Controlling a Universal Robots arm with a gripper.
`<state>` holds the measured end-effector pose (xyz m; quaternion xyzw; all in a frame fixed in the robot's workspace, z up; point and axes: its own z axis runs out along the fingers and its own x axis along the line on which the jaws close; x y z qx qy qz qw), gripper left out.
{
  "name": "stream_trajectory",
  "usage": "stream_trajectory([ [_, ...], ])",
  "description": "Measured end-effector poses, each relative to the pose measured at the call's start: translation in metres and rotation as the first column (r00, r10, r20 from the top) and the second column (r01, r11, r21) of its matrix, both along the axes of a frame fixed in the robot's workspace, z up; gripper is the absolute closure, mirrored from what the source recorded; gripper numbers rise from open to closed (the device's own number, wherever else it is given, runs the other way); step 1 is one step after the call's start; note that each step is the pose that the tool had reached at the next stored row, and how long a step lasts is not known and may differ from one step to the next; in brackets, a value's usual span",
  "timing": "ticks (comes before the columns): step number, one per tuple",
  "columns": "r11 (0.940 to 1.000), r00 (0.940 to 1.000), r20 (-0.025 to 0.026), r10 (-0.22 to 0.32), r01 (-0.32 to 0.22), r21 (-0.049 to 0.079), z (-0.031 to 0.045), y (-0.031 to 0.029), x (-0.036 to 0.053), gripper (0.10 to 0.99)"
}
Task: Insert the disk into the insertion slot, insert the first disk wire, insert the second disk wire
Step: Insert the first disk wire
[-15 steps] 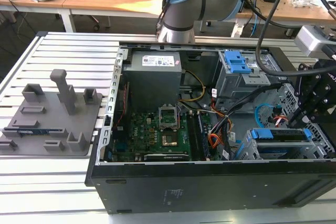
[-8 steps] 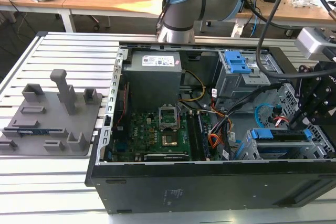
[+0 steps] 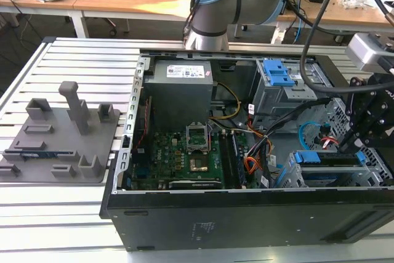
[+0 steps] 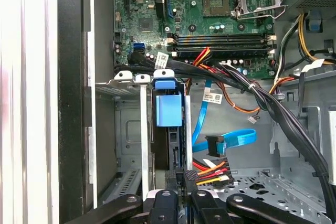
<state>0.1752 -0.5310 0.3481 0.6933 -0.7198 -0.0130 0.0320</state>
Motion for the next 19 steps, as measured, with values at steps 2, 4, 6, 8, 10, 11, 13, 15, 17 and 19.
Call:
stream_trajectory([
  [2,1.0000,1.0000,0.0000,0.000,0.000,0.000,-0.0007,0.0000,0.0000,0.922],
  [4,1.0000,1.0000,0.0000,0.000,0.000,0.000,-0.0013,0.0000,0.0000,0.922],
  [6,1.0000,1.0000,0.0000,0.000,0.000,0.000,-0.0020,0.0000,0.0000,0.922],
  [8,1.0000,1.0000,0.0000,0.000,0.000,0.000,-0.0026,0.0000,0.0000,0.922],
  [10,1.0000,1.0000,0.0000,0.000,0.000,0.000,-0.0033,0.0000,0.0000,0.922],
  [11,1.0000,1.0000,0.0000,0.000,0.000,0.000,-0.0037,0.0000,0.0000,0.922],
  [13,1.0000,1.0000,0.0000,0.000,0.000,0.000,-0.0051,0.0000,0.0000,0.922],
  [15,1.0000,1.0000,0.0000,0.000,0.000,0.000,-0.0108,0.0000,0.0001,0.922],
  [17,1.0000,1.0000,0.0000,0.000,0.000,0.000,-0.0065,0.0001,0.0001,0.671],
  [19,1.0000,1.0000,0.0000,0.000,0.000,-0.002,0.0145,0.0017,0.0000,0.545],
])
